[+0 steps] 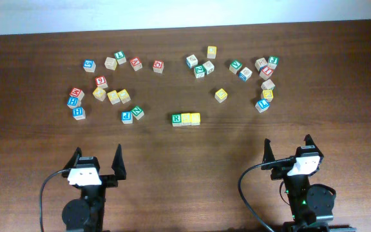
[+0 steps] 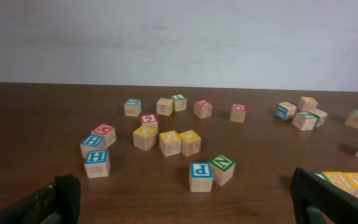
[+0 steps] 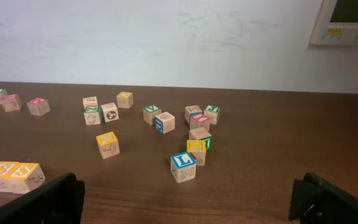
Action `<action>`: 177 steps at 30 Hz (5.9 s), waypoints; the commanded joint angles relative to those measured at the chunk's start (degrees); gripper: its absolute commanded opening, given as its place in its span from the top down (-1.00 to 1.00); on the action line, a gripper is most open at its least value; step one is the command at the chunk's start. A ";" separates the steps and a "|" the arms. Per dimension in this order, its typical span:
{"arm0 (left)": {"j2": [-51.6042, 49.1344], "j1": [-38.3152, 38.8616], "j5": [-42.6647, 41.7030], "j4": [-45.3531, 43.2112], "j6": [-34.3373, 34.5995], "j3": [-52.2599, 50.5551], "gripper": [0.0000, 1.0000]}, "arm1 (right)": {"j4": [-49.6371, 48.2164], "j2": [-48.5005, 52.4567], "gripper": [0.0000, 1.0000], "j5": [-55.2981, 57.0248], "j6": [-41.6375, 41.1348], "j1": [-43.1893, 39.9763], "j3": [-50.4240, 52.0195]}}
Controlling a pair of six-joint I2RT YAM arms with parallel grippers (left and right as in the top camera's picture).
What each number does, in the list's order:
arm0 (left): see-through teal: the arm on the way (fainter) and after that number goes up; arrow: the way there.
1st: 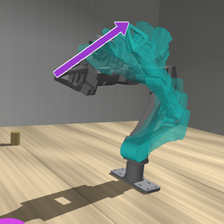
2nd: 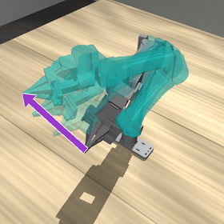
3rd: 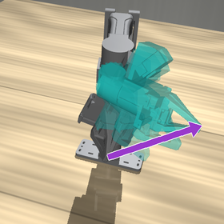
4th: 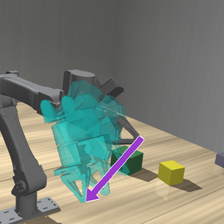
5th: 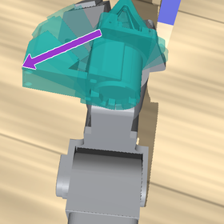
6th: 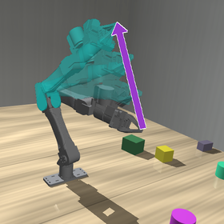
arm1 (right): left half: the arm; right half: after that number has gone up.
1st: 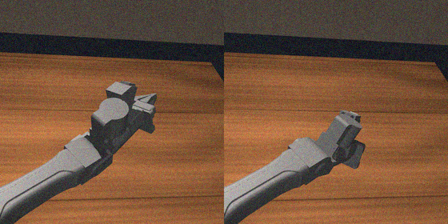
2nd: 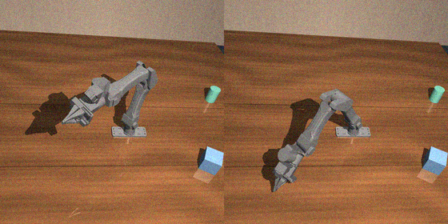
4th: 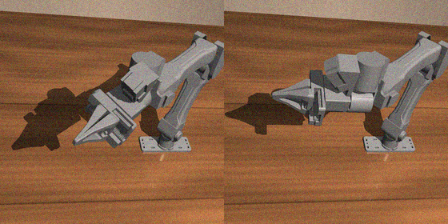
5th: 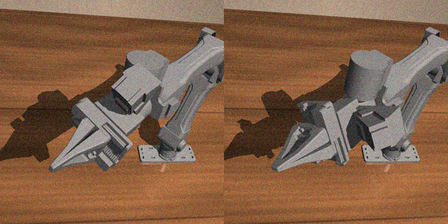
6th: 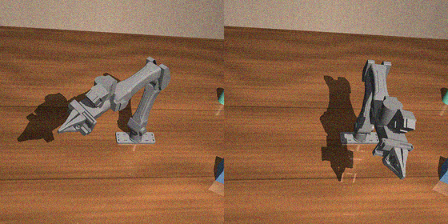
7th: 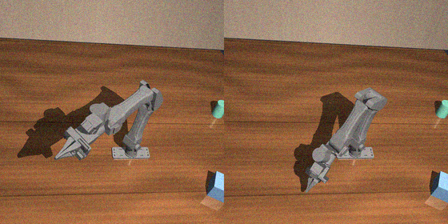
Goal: Spell out RSS
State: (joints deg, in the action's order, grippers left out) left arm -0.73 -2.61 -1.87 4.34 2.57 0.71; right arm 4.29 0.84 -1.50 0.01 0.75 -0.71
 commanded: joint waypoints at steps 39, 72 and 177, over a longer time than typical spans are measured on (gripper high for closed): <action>0.46 -0.28 3.89 0.55 -1.62 -0.24 -0.98 | 0.22 -0.63 -0.97 0.07 0.13 -0.39 0.39; 0.44 -0.28 2.75 0.48 -2.16 -0.22 -0.98 | 0.22 -0.63 -0.97 0.07 0.13 -0.39 0.39; 0.07 -0.28 2.75 0.48 -2.16 -0.22 -0.98 | 0.22 -0.61 -0.97 0.70 -0.50 -0.44 0.39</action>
State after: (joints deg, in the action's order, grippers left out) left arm -0.73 -2.61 1.32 4.56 0.25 0.71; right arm 4.29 0.84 -1.30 -0.03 0.75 -0.71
